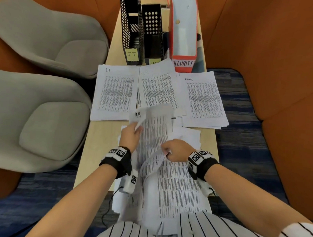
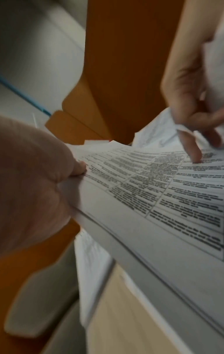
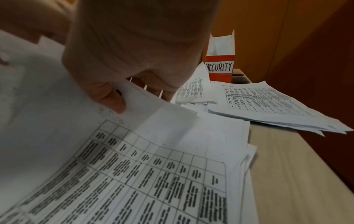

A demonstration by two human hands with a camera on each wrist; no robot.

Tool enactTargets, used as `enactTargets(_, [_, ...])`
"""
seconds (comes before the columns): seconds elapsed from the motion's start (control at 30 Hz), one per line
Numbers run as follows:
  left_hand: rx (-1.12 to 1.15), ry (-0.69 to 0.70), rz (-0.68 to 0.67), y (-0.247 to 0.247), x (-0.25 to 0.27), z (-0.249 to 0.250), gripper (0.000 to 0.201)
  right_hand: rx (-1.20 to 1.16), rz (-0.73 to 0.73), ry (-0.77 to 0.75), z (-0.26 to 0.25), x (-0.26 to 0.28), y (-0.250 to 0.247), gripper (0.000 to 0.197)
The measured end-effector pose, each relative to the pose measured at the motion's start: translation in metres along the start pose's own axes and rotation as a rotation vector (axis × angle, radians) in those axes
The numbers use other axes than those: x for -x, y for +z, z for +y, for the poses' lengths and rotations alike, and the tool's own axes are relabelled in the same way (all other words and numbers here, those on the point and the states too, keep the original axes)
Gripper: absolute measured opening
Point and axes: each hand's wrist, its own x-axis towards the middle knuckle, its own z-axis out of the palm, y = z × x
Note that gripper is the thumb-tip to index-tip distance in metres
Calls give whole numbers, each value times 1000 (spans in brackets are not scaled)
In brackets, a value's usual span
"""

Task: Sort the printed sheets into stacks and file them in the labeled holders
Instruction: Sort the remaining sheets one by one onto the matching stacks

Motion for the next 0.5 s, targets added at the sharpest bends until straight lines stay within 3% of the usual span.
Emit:
enactTargets(0.17, [-12,361,174,-56,-14,57,37,-155,165,-1,12,1,1,9])
enactTargets(0.23, [-2,429,236,-79,-18,79,37,-226,335,47,10,4,-4,5])
enactTargets(0.27, [-19,472,246,-88,-20,87,41,-237,445,54,6,5,-10,13])
enactTargets(0.33, [-72,552,173,-97,-22,97,52,-222,634,25,-4,6,-28,23])
enactTargets(0.4, [-82,553,59,-94,-23,99,62,-145,818,-43,-16,7,-56,20])
enactTargets(0.5, [29,427,13,-81,-21,99,69,-51,1015,-155,-34,9,-106,8])
